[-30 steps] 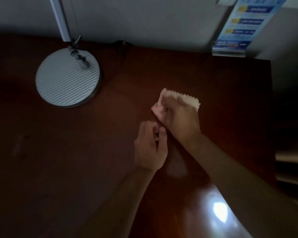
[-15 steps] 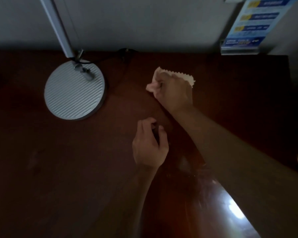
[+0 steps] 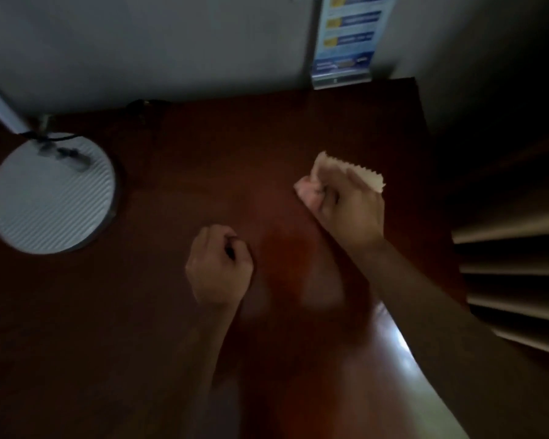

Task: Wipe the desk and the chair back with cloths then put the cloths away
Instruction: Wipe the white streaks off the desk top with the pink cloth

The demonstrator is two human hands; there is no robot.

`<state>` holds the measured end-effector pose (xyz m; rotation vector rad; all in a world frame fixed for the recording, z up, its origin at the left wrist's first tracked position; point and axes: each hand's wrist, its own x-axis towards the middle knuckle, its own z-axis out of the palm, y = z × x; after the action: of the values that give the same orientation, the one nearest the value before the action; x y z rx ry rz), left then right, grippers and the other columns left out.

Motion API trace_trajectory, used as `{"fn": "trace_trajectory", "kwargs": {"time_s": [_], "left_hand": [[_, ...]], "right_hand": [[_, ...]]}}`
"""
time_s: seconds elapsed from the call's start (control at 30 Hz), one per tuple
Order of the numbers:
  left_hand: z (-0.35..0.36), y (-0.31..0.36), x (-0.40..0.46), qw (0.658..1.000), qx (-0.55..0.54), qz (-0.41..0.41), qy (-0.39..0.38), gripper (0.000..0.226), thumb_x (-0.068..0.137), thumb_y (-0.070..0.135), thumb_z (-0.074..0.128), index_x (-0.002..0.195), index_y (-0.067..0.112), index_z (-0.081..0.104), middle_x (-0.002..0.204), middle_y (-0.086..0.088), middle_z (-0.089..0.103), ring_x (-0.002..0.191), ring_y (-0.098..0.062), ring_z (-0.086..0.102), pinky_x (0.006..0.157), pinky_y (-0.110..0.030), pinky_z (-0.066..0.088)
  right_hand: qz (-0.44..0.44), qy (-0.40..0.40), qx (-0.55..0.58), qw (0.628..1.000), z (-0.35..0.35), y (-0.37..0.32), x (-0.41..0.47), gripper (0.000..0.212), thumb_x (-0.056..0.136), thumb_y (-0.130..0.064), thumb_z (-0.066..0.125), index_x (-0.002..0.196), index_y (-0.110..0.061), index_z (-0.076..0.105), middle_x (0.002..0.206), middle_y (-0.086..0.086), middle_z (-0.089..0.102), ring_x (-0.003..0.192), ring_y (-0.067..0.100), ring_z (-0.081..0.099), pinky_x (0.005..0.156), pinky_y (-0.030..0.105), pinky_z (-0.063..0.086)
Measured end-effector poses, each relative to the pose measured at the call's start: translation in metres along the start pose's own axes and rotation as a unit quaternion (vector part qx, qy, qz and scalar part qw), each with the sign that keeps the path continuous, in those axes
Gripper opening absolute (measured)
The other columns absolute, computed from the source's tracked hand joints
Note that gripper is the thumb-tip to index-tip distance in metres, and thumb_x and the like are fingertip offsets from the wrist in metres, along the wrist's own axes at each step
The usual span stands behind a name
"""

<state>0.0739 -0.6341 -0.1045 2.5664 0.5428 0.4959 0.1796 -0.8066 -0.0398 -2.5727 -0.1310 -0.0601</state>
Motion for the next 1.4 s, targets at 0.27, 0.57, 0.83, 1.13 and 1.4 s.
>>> {"fn": "trace_trajectory", "kwargs": {"time_s": [0.27, 0.57, 0.83, 1.13, 1.4], "left_hand": [[-0.003, 0.010, -0.004, 0.999, 0.015, 0.037, -0.034, 0.009, 0.078, 0.016, 0.054, 0.080, 0.014, 0.063, 0.075, -0.005, 0.058, 0.072, -0.028, 0.059, 0.058, -0.033, 0.037], [0.026, 0.078, -0.037, 0.983, -0.055, 0.112, -0.131, 0.012, 0.080, 0.016, 0.051, 0.082, 0.014, 0.063, 0.078, -0.005, 0.059, 0.076, -0.030, 0.056, 0.071, -0.045, 0.048], [0.029, 0.080, -0.036, 0.985, -0.069, 0.094, -0.130, 0.013, 0.078, 0.015, 0.048, 0.081, 0.013, 0.061, 0.075, -0.002, 0.057, 0.074, -0.027, 0.053, 0.071, -0.042, 0.044], [0.030, 0.080, -0.035, 0.985, -0.064, 0.101, -0.124, 0.012, 0.077, 0.014, 0.048, 0.080, 0.012, 0.060, 0.075, -0.003, 0.054, 0.073, -0.027, 0.052, 0.070, -0.041, 0.043], [0.030, 0.078, -0.036, 0.986, -0.087, 0.087, -0.114, 0.012, 0.081, 0.013, 0.049, 0.081, 0.010, 0.060, 0.077, -0.005, 0.056, 0.074, -0.029, 0.052, 0.071, -0.042, 0.043]], "right_hand": [[0.066, 0.056, 0.022, 0.996, 0.001, 0.034, -0.022, 0.058, 0.079, -0.047, 0.026, 0.096, -0.012, 0.069, 0.091, 0.009, 0.068, 0.088, 0.029, 0.065, 0.067, 0.029, 0.045], [0.011, 0.114, -0.027, 0.993, -0.008, 0.086, -0.047, 0.051, 0.095, -0.055, 0.038, 0.095, -0.017, 0.072, 0.091, 0.005, 0.072, 0.090, 0.027, 0.069, 0.075, 0.037, 0.056], [0.034, 0.099, 0.006, 0.995, -0.013, 0.068, -0.025, 0.062, 0.080, -0.051, 0.027, 0.097, -0.010, 0.070, 0.092, 0.009, 0.069, 0.089, 0.030, 0.065, 0.074, 0.035, 0.048], [-0.026, 0.156, -0.110, 0.981, 0.001, 0.107, -0.021, 0.027, 0.093, -0.044, 0.060, 0.094, -0.019, 0.072, 0.089, -0.001, 0.071, 0.084, 0.019, 0.068, 0.073, 0.033, 0.053], [-0.099, 0.107, -0.031, 0.989, 0.037, 0.054, 0.001, 0.031, 0.089, -0.043, 0.055, 0.088, -0.014, 0.065, 0.084, 0.001, 0.066, 0.080, 0.019, 0.063, 0.063, 0.032, 0.050]]}}
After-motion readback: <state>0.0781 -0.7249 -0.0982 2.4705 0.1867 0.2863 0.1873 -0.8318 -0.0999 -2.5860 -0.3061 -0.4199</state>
